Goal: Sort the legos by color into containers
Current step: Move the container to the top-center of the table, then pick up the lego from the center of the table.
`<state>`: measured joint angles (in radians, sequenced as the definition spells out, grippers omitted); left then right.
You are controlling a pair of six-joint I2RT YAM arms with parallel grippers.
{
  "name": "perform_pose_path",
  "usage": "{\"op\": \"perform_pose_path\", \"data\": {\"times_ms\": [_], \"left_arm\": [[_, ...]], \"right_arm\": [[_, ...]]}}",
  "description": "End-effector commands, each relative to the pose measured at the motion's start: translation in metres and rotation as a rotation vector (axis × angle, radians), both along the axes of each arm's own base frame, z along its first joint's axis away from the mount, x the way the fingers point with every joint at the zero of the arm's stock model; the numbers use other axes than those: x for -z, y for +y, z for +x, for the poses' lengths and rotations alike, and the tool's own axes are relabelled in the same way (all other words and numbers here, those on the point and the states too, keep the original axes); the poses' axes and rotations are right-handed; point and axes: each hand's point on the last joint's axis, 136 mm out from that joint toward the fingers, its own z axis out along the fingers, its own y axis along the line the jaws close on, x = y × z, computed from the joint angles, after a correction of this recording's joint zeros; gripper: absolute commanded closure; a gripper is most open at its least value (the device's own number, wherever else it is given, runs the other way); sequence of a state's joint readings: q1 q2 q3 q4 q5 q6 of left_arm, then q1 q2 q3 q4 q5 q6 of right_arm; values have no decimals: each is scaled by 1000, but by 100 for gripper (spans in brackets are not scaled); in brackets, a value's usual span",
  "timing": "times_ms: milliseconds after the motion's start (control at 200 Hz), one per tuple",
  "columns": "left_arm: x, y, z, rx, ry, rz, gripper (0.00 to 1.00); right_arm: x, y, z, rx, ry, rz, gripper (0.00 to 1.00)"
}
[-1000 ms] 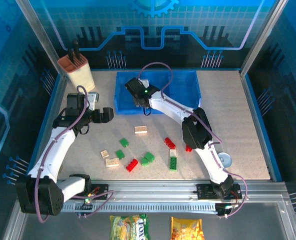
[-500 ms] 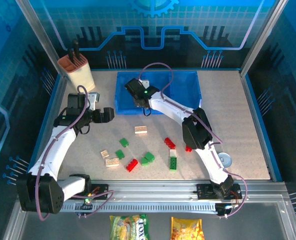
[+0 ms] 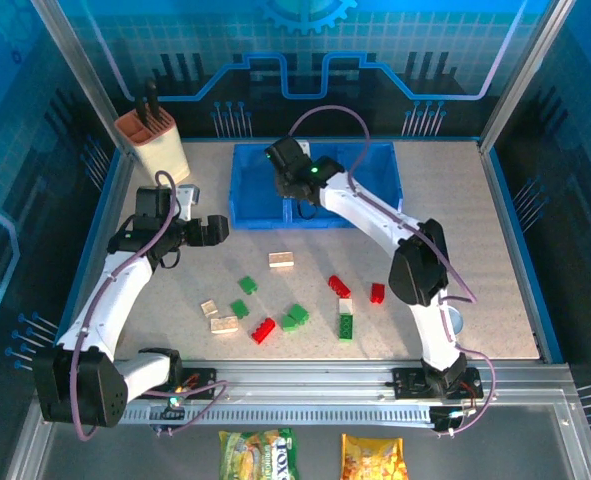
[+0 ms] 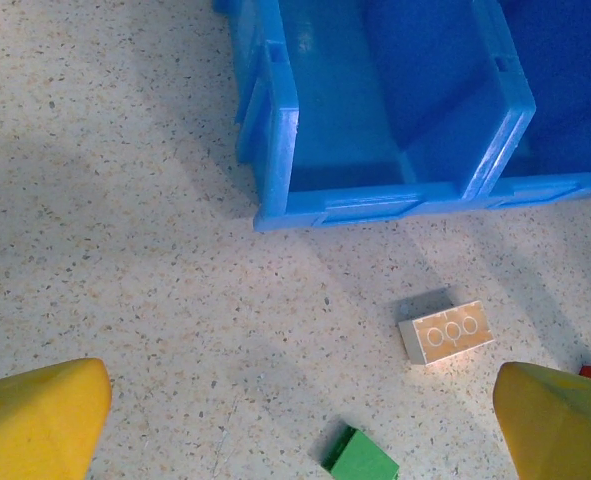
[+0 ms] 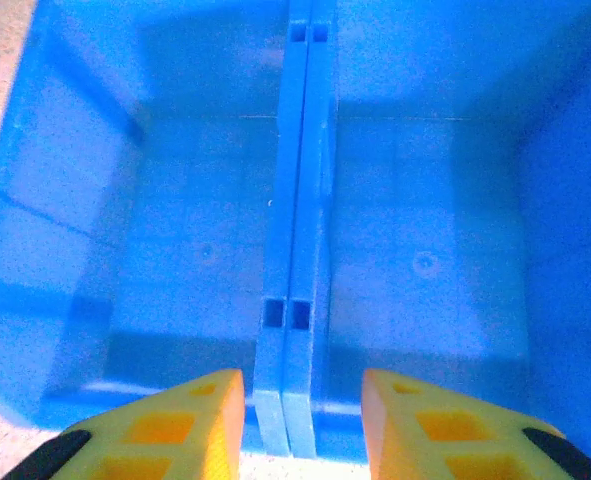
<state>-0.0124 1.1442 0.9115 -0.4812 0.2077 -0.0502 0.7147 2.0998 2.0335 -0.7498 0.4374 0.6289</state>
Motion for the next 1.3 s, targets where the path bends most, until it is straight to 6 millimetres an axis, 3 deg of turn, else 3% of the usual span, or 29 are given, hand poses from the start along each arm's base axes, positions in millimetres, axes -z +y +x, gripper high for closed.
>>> {"op": "perform_pose_path", "data": {"times_ms": [0,340,710,936,1296], "left_arm": [[-2,-4,-4,23,-13,-2,1],[-4,-3,-5,26,-19,9,1],[-1,-4,-2,34,-4,8,1],[1,-5,-2,35,4,6,1],[4,-5,-2,36,17,5,1]], "right_arm": [[-9,-12,-18,-91,50,-3,63],[-5,-61,-84,-244,173,-86,63],[47,-112,-163,-371,408,-245,59],[74,-121,-194,-398,486,-265,58],[117,-106,-214,-441,569,-316,58]]}}
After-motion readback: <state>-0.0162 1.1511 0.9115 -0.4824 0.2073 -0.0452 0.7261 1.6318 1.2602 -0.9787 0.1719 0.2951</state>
